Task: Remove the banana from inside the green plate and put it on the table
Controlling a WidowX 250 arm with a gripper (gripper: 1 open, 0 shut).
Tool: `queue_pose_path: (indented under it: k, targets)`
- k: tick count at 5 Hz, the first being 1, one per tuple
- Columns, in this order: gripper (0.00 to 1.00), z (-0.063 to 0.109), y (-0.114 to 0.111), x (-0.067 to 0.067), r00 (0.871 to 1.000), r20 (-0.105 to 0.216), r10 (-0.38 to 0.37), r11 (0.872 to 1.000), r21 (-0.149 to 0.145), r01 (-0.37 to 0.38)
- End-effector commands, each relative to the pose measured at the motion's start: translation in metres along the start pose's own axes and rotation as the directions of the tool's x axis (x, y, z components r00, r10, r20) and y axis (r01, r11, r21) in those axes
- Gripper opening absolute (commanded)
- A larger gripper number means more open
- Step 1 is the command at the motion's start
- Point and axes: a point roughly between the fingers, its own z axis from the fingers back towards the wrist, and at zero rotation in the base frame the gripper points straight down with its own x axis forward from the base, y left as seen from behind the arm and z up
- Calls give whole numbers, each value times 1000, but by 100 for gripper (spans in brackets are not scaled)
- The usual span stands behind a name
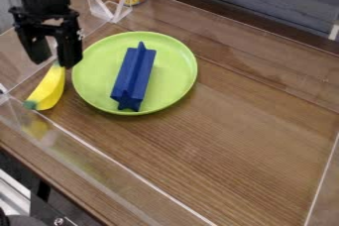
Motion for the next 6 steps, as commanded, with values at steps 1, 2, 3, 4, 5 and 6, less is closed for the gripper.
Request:
queue_pose_path:
  k: [1,2,3,4,5,6]
  targets:
    - [100,4,8,0,997,64,41,999,27,-43]
    - [100,-9,12,1,995,65,77,997,16,-79]
    - [100,-21,19,7,997,60,57,998,12,-58]
    - [100,-34,26,15,998,57,39,999,7,-40]
    - [100,-37,27,20,999,49,24,1000,4,-24]
    - [100,-41,27,24,999,37,10,1000,0,-10]
